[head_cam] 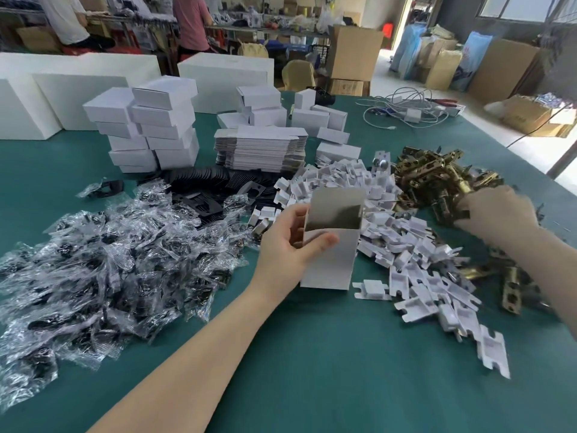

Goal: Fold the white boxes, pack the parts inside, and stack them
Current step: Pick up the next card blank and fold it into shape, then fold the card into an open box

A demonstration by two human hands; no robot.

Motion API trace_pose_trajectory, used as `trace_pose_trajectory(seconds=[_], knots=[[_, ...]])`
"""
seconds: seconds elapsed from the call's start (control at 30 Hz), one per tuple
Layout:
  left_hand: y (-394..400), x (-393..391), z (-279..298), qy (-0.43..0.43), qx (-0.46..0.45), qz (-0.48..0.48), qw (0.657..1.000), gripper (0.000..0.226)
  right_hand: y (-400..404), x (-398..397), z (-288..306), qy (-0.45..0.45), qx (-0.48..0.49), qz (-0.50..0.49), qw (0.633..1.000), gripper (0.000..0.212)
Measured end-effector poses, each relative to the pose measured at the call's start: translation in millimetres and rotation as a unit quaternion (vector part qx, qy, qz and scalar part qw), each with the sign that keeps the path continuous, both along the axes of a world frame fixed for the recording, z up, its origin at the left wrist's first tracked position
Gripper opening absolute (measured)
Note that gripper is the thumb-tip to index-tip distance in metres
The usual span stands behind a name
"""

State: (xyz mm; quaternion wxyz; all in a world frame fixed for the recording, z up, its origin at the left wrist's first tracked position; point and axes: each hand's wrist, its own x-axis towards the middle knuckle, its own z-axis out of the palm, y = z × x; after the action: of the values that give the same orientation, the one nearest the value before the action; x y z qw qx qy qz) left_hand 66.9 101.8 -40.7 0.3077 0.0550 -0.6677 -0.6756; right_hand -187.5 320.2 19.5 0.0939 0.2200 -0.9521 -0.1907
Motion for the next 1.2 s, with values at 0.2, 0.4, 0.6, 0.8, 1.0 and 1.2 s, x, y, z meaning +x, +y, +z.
trace_pose_trajectory(seconds=[0.2,0.4,0.6,0.8,1.0,1.2], knots=[[4,0,-2,0.006,0.000,-0.008,1.000,0.039,-3,-15,-24,0.136,0.175,0.162,0.962,0.041],[5,0,-2,0.032,-0.018,0.015,0.999,0.037,-10,-25,-25,0.142,0.261,0.242,0.924,0.024],[-2,-1,1,0.035,-0.031,0.046,0.998,0.038,-2,-40,-11,0.128,0.287,0.276,0.908,0.029],[-6,0,4,0.049,-0.043,0.063,0.996,0.038,-6,-42,9,0.078,0.020,0.231,0.970,0.031],[-8,0,2,0.047,-0.050,0.074,0.995,0.036,1,-42,29,-0.029,-0.241,0.200,0.949,0.025],[-7,-4,-1,0.037,-0.040,0.068,0.996,0.042,14,-46,49,-0.087,-0.348,0.136,0.924,0.014]])
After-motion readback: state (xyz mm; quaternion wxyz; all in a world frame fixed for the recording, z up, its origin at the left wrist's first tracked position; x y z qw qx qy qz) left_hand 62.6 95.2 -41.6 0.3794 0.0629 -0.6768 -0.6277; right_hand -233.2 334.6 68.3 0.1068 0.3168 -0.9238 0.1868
